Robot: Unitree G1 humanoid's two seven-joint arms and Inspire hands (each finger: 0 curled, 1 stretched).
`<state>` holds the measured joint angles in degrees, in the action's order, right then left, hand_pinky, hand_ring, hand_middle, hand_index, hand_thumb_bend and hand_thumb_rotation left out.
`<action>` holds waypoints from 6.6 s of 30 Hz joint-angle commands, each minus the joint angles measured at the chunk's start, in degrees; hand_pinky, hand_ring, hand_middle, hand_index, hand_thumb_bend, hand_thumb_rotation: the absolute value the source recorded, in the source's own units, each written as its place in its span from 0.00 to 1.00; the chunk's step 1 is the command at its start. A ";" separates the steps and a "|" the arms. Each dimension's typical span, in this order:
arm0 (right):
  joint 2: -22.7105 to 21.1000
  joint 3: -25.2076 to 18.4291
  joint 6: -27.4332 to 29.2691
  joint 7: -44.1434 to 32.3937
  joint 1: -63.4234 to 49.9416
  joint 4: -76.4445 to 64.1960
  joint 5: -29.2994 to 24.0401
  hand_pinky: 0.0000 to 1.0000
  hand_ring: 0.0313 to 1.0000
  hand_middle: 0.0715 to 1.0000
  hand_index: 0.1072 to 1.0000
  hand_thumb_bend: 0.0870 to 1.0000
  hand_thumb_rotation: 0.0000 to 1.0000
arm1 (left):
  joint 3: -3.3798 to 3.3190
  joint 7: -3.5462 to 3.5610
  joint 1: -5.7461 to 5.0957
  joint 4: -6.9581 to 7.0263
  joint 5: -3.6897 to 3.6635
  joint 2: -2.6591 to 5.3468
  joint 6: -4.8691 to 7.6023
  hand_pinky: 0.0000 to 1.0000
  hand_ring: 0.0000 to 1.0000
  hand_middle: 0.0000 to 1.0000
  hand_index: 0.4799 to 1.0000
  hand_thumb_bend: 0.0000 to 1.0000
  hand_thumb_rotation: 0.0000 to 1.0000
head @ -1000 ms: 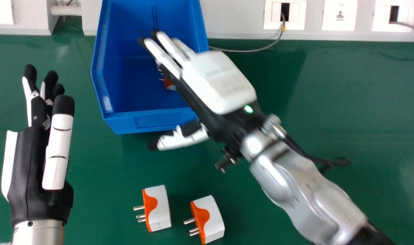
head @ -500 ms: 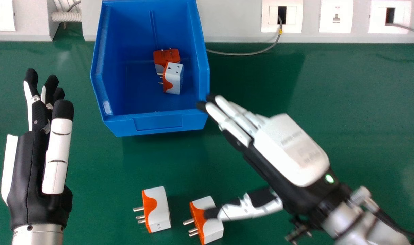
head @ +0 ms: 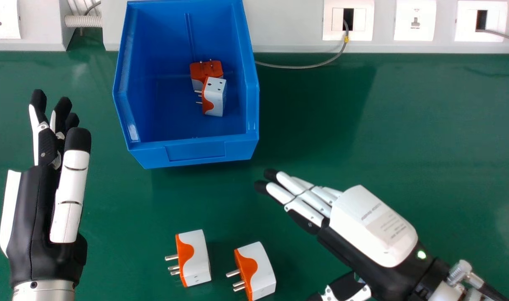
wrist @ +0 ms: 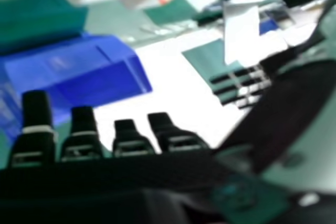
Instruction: Pick all objects and put in blue box
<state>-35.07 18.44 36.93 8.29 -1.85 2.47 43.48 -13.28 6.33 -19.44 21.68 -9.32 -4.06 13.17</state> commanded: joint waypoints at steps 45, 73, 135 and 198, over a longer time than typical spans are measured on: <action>12.71 19.29 -12.89 9.37 24.09 30.82 17.86 0.71 0.88 0.97 0.94 0.65 0.55 | -0.58 0.32 2.73 0.96 -1.15 -1.52 0.68 1.00 1.00 1.00 1.00 0.64 0.87; 14.89 20.84 -7.95 16.23 27.45 40.67 10.65 0.34 0.45 0.49 0.39 0.45 0.01 | -0.94 0.36 4.08 0.24 -1.57 -1.99 0.66 1.00 1.00 1.00 1.00 0.63 0.84; 24.09 8.71 -12.52 4.95 33.23 11.20 5.58 0.32 0.38 0.44 0.42 0.45 0.00 | -0.91 -0.47 4.51 0.05 -0.87 -1.29 0.37 1.00 1.00 1.00 1.00 0.66 0.85; 40.87 18.77 -35.51 12.38 76.82 69.16 6.38 0.59 0.75 0.83 0.79 0.66 0.09 | 0.27 -2.10 1.42 2.62 0.91 0.81 0.13 1.00 1.00 1.00 1.00 0.72 0.85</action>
<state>6.23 36.80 2.08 18.98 73.75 72.92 49.69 -13.20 4.57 -18.29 23.41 -8.94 -3.54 11.92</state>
